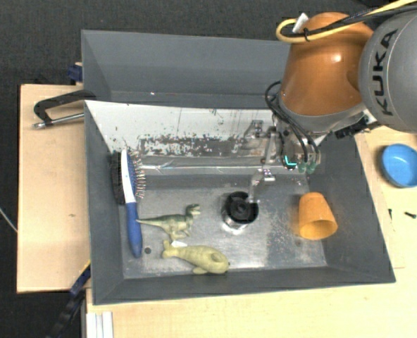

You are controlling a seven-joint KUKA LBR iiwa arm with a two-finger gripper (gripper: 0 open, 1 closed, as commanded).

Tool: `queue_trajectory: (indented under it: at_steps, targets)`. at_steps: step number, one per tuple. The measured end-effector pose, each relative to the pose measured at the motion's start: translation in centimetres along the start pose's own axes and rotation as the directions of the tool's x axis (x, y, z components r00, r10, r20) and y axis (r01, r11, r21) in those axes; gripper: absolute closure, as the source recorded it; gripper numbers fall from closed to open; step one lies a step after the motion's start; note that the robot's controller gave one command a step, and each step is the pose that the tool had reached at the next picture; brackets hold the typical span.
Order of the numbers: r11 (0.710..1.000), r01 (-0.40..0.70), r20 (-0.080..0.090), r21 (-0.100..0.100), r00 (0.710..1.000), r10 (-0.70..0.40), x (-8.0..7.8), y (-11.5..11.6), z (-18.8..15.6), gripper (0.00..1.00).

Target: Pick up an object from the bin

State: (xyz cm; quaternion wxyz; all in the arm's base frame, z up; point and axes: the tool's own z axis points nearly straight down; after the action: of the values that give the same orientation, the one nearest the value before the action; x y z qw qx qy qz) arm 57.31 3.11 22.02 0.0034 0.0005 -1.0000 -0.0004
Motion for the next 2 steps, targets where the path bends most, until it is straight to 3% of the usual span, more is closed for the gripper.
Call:
queue_trajectory:
  at_steps: [1,2]
  targets:
    - [0.979,0.204,-0.007,-0.002,0.979,-0.204,-0.89,-4.47,14.41,0.0]
    - [0.979,0.205,0.004,0.001,0.979,-0.205,-1.11,-4.44,14.08,1.0]
